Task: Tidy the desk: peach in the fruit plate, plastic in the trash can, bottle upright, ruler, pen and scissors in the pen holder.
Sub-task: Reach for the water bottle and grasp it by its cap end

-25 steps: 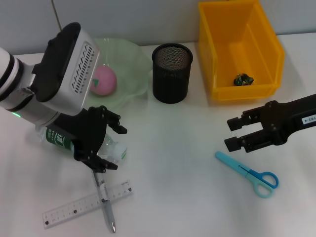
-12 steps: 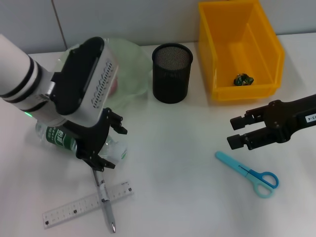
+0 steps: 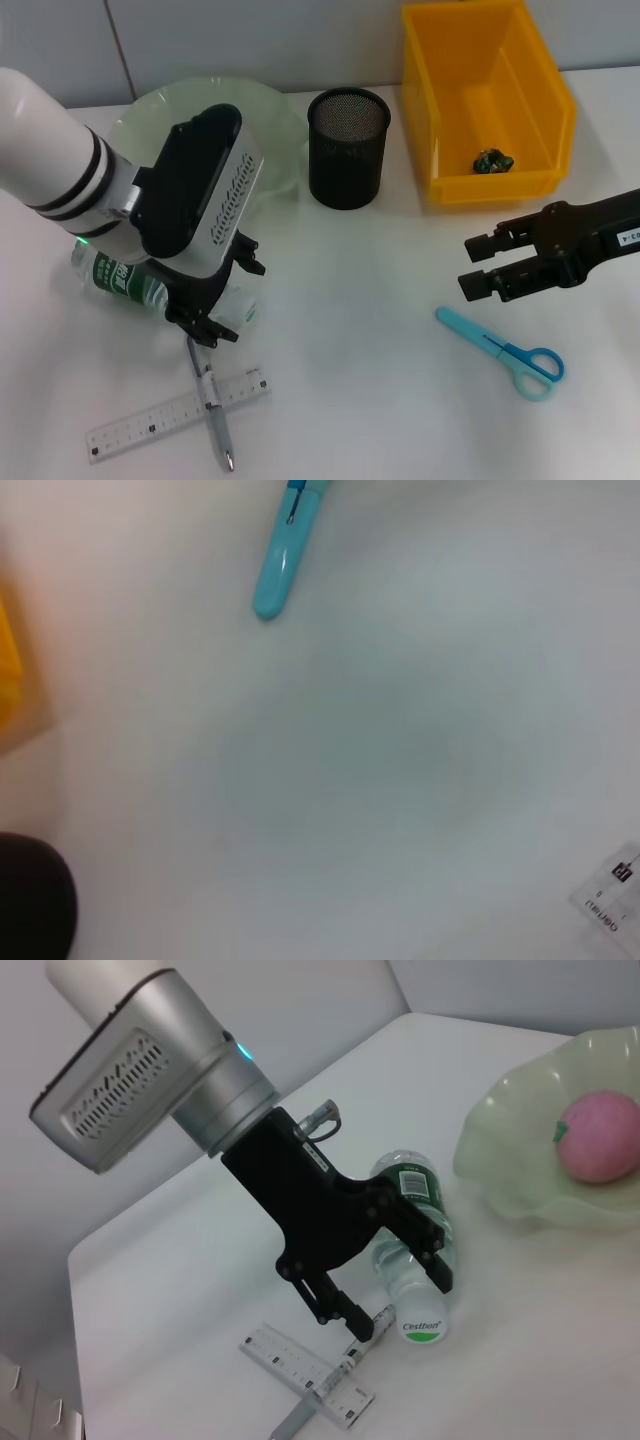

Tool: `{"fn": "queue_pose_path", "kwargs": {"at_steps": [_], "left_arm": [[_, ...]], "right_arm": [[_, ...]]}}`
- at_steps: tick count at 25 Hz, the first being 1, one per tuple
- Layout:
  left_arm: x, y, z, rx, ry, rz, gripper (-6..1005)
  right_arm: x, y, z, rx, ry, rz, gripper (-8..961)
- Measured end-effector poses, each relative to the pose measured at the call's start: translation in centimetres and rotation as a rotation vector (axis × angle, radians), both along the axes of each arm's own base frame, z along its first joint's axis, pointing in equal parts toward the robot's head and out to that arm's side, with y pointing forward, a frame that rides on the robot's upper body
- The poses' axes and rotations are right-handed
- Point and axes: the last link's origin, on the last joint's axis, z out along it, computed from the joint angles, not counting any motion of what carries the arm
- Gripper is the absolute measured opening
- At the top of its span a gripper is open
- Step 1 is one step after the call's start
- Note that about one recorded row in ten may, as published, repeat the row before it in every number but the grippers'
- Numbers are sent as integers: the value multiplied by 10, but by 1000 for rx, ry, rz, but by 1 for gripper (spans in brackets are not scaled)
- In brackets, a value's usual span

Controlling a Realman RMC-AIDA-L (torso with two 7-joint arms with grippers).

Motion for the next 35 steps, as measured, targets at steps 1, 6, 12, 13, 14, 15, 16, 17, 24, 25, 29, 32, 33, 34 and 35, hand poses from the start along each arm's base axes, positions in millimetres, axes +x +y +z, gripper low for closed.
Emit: {"fn": "queue_pose_path", "kwargs": {"at_steps": [1,6,12,13,14,15,16,17,24,25,29,32,33,34,35], "left_arm": [[0,0,-1,1,2,-2,734],[-5,1,-7,11,23,-17,724],[-7,2,-8,16,26,-18,712],[-7,2,-8,18,25,-19,710],[-7,2,-8,18,25,-19,708],[-7,2,-8,18,25,-19,706],[-7,2,-8,18,25,-19,704],[-7,3,-8,19,28,-20,702],[-8,2,-11,11,38,-20,688],[-8,2,-11,10,39,-20,686],[-8,3,-12,19,37,-26,678],[-8,4,-12,24,35,-27,672],[-8,4,-13,26,35,-27,670],[-9,6,-14,27,38,-23,668],[-9,6,-15,26,39,-23,667]], "right_arm": [[0,0,0,-1,1,-1,747],[1,-1,-3,-3,-1,-4,747],[1,-2,-4,1,2,-6,747],[1,-2,-4,1,2,-6,747],[1,-2,-4,0,2,-5,747],[1,-2,-4,-1,2,-5,747],[1,-2,-5,-2,2,-5,747],[1,-2,-5,-3,3,-4,747],[1,-2,-8,-9,13,-6,747],[1,-2,-8,-8,14,-6,747],[1,-2,-8,-8,14,-6,747],[2,-2,-7,-7,15,-7,747],[1,-2,-7,-7,15,-7,747],[1,-2,-7,-7,15,-6,747],[1,-1,-7,-6,15,-6,747]]}}
